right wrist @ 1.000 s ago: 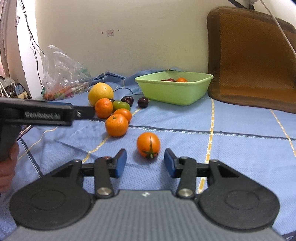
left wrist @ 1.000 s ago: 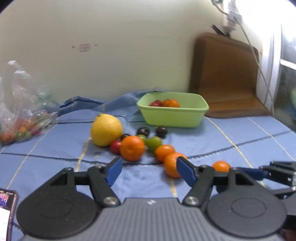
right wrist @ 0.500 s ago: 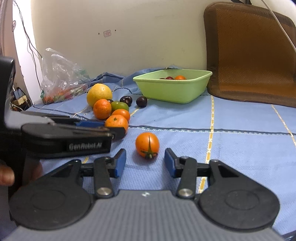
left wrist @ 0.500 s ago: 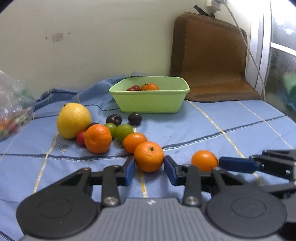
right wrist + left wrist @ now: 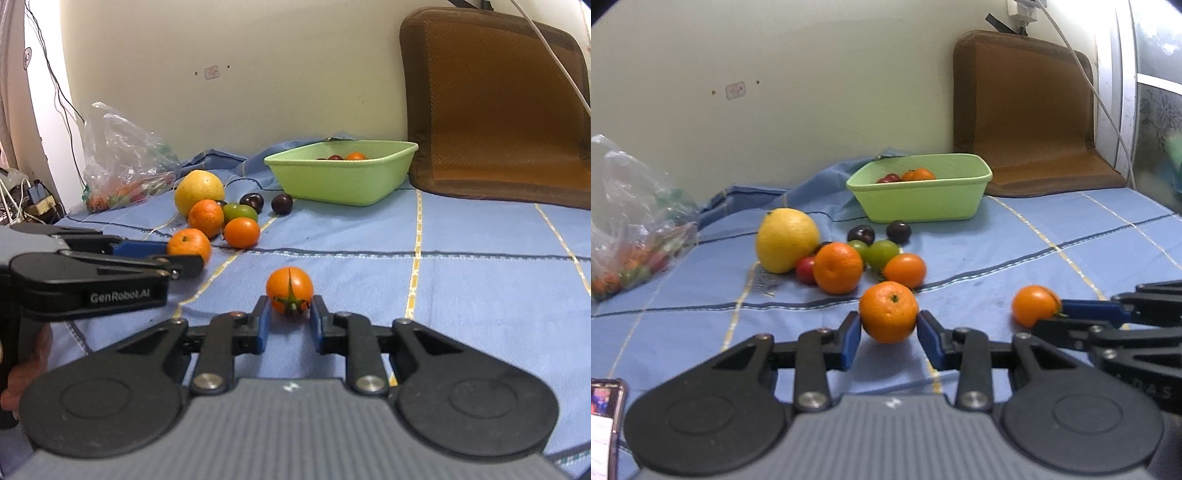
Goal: Organize fruits
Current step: 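Lift both held fruits and carry them toward the green basket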
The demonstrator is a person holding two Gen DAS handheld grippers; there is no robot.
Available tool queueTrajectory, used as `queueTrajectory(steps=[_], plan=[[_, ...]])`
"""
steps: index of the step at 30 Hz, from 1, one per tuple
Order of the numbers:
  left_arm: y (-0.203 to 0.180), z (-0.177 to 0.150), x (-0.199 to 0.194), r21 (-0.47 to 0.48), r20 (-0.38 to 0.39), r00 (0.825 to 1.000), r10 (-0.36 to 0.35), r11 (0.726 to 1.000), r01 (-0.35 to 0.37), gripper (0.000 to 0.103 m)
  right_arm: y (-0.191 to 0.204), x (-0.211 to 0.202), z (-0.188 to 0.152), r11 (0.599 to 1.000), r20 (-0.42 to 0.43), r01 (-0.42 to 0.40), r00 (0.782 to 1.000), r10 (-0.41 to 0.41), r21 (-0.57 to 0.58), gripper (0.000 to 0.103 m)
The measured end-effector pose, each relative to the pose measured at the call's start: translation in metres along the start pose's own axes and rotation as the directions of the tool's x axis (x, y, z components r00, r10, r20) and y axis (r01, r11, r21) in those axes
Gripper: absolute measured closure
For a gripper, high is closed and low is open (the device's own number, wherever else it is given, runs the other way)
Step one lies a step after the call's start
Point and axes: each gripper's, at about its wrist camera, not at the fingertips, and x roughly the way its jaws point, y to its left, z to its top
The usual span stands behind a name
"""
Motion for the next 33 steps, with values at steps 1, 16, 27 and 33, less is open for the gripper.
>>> queueTrajectory(steps=[1,16,27,33], plan=[[0.001,-0.001,-0.001,0.005,0.003,1.0,0.006,1.0,-0.006,0.069,0.001,-0.002,-0.001,1.0,0.001,-0.002,1.0,0.002,-0.004,0.078],[0.002,-0.01,0.002,0.034,0.002,0.999,0.034,0.999,-0.034,0.069,0.01,-0.006,-0.007,1.0,0.002,0.011,1.0,-0.011,-0.015,0.079],[0.001,-0.01,0.006,0.044,0.002,0.999,0.038,0.998,-0.038,0.069,0.01,-0.008,-0.007,1.0,0.021,0.012,1.0,-0.012,0.0,0.08],[0.002,-0.008,0.007,0.05,0.005,0.999,0.037,0.998,-0.038,0.069,0.012,-0.009,-0.006,1.0,0.034,0.013,0.999,-0.013,0.003,0.081]])
